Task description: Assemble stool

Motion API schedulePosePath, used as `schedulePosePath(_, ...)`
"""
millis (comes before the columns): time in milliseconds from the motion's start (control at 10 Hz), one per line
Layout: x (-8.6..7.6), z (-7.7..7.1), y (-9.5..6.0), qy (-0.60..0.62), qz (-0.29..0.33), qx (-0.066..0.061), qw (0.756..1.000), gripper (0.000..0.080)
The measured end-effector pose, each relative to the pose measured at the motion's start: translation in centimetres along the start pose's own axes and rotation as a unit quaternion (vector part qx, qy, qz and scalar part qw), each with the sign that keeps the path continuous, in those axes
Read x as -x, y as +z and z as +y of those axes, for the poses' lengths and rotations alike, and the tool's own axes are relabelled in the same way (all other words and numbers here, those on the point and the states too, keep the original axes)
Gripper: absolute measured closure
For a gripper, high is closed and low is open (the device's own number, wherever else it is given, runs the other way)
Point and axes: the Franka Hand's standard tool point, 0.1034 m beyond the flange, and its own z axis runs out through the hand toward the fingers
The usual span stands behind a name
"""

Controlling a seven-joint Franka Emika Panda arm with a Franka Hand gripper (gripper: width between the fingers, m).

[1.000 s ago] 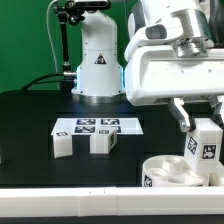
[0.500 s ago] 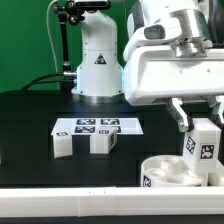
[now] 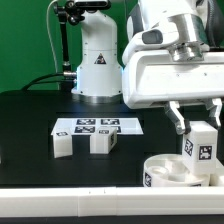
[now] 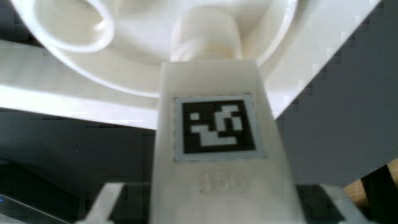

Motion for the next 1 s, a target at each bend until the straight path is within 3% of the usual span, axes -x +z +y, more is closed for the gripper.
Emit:
schedulePosePath(400,0.1,0.0,0.1,-0.001,-0.008,-0.002,1.000,0.0460)
schedulePosePath(500,0.1,-0.1,0.2,-0.002,-0.010,-0.002,1.000,0.0271)
schedulePosePath(600,-0.4,-0.1,0.0,-0.002,-0.015,-0.004,1.000,0.0175)
schedulePosePath(1000,-2.2,0.7,-1.1,-0.002,-0.030,-0.006,1.000,0.0151)
